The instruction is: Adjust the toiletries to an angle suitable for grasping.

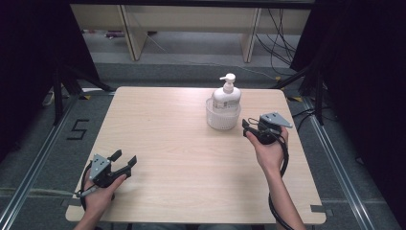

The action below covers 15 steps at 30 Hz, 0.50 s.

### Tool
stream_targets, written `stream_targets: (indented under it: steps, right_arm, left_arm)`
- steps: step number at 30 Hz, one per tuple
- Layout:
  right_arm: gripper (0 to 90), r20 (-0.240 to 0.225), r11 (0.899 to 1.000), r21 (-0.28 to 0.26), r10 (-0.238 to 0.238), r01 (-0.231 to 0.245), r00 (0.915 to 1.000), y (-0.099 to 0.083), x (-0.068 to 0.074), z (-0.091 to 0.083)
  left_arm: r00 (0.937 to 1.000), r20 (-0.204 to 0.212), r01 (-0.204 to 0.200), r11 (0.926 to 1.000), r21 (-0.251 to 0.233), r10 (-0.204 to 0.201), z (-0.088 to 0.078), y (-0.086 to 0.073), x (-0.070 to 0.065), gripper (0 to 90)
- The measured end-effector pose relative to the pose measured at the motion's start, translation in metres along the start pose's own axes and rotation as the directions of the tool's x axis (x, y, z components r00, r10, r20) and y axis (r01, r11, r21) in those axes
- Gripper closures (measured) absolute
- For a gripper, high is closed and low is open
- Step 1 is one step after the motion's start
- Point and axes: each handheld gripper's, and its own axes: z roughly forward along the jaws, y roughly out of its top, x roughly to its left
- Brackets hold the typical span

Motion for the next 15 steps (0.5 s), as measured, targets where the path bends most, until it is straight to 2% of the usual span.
stream_targets:
  steps: [1, 2, 3, 4, 5, 6, 8, 9, 10, 11, 12, 13, 14, 15]
  right_arm:
    - [32.2, -0.001, 1.000, 0.007, 0.017, -0.017, 0.9999, -0.001, 0.000, -0.002]
    - [32.2, -0.001, 1.000, 0.009, 0.000, 0.000, 1.0000, -0.002, -0.003, -0.002]
    - [32.2, 0.012, 1.000, 0.018, 0.005, -0.005, 0.9999, -0.003, -0.003, -0.004]
    - [32.2, 0.014, 1.000, 0.005, -0.024, 0.024, 0.9996, -0.004, -0.006, -0.004]
    - [32.2, 0.014, 1.000, 0.005, -0.024, 0.024, 0.9996, -0.004, -0.006, -0.004]
    - [32.2, 0.008, 1.000, 0.006, 0.000, 0.000, 1.0000, -0.007, -0.008, -0.006]
    - [32.2, 0.010, 1.000, 0.010, -0.001, 0.001, 1.0000, -0.009, -0.009, -0.009]
    - [32.1, 0.020, 0.999, 0.024, 0.027, -0.028, 0.9994, -0.010, -0.008, -0.011]
    - [32.1, 0.013, 1.000, 0.008, -0.014, 0.014, 0.9998, -0.011, -0.011, -0.011]
    - [32.1, 0.008, 1.000, 0.015, 0.008, -0.008, 0.9999, -0.012, -0.012, -0.013]
    - [32.1, 0.000, 1.000, 0.019, 0.011, -0.011, 0.9999, -0.013, -0.013, -0.015]
    - [32.1, 0.022, 1.000, 0.007, -0.011, 0.011, 0.9997, -0.015, -0.014, -0.016]
    - [32.1, 0.018, 1.000, 0.009, 0.007, -0.007, 0.9998, -0.016, -0.014, -0.016]
    - [32.0, 0.021, 1.000, 0.017, 0.004, -0.004, 0.9998, -0.018, -0.015, -0.017]
  left_arm:
    - [1.0000, 0.000, -0.001, 1.0000, 0.001, 0.001, 0.000, 0.000, 0.000, 31.9]
    - [1.0000, -0.001, 0.000, 1.0000, 0.000, 0.000, 0.000, 0.000, 0.000, 31.9]
    - [1.0000, -0.001, 0.000, 1.0000, 0.001, 0.000, 0.000, 0.000, 0.000, 31.9]
    - [1.0000, -0.001, -0.001, 1.0000, 0.000, 0.001, 0.000, 0.000, 0.000, 31.9]
    - [1.0000, -0.001, -0.001, 1.0000, 0.000, 0.001, 0.000, 0.000, 0.000, 31.9]
    - [1.0000, -0.001, 0.000, 1.0000, 0.000, 0.000, 0.000, 0.000, 0.000, 31.9]
    - [1.0000, -0.001, 0.000, 1.0000, 0.000, 0.000, 0.000, 0.000, 0.000, 31.9]
    - [1.0000, -0.001, 0.000, 1.0000, 0.001, 0.000, 0.000, 0.000, 0.000, 32.0]
    - [1.0000, -0.001, -0.001, 1.0000, 0.000, 0.001, 0.000, 0.000, 0.000, 31.9]
    - [1.0000, -0.002, -0.001, 1.0000, 0.000, 0.001, 0.000, 0.000, 0.000, 31.9]
    - [1.0000, -0.002, -0.001, 1.0000, 0.000, 0.001, 0.000, 0.000, 0.000, 31.9]
    - [1.0000, -0.001, -0.001, 1.0000, 0.000, 0.001, 0.000, 0.000, 0.000, 31.9]
    - [1.0000, -0.001, -0.001, 1.0000, -0.003, 0.001, 0.000, 0.000, 0.000, 31.9]
    - [1.0000, 0.006, -0.001, 0.9999, -0.011, 0.001, 0.001, 0.000, 0.000, 31.9]
